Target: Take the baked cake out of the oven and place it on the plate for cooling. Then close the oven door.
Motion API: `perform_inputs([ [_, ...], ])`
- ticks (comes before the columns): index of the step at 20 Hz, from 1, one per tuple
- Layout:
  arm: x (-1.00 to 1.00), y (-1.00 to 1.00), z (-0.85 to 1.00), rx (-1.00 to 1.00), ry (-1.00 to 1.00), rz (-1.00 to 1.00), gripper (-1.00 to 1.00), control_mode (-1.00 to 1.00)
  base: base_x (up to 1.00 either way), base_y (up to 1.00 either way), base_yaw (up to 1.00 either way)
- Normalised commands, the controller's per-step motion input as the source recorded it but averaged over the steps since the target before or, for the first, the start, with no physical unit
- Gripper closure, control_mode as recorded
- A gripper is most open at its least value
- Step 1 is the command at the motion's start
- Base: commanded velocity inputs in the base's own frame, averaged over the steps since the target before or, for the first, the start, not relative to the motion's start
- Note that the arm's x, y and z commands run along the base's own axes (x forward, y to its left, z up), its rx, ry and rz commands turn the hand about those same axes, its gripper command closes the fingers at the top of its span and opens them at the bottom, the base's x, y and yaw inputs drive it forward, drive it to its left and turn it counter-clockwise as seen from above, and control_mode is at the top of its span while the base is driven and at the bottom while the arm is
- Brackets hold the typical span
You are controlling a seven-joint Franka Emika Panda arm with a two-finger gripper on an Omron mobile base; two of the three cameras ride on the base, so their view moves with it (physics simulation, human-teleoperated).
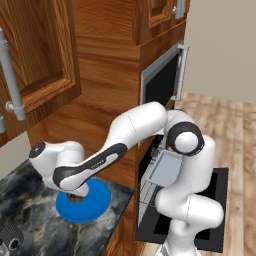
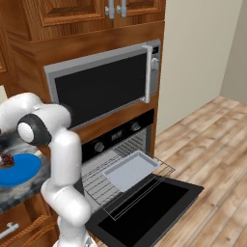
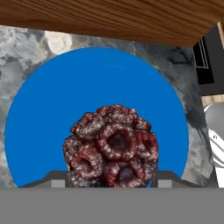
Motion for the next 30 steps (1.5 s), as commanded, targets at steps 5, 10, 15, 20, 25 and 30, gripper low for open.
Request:
perform_inputs([
  [5,-0.15,0.00,-0.29,0.03,-0.06,-0.25,1.00,-1.00,0.00,0.00,0.00],
  [10,-0.14,0.00,-0.24,0.03,-0.07,-0.24,1.00,-1.00,0.00,0.00,0.00],
  [15,-0.11,-0.07,-0.15,0.04,-0.07,-0.23,1.00,-1.00,0.00,0.00,0.00],
  [20,-0.08,-0.13,-0.06,0.04,-0.06,-0.20,1.00,-1.00,0.00,0.00,0.00],
  [25,-0.02,-0.06,0.00,0.03,-0.06,-0.17,1.00,-1.00,0.00,0.00,0.00],
  [30,0.00,0.00,0.00,0.02,-0.04,-0.16,1.00,-1.00,0.00,0.00,0.00],
])
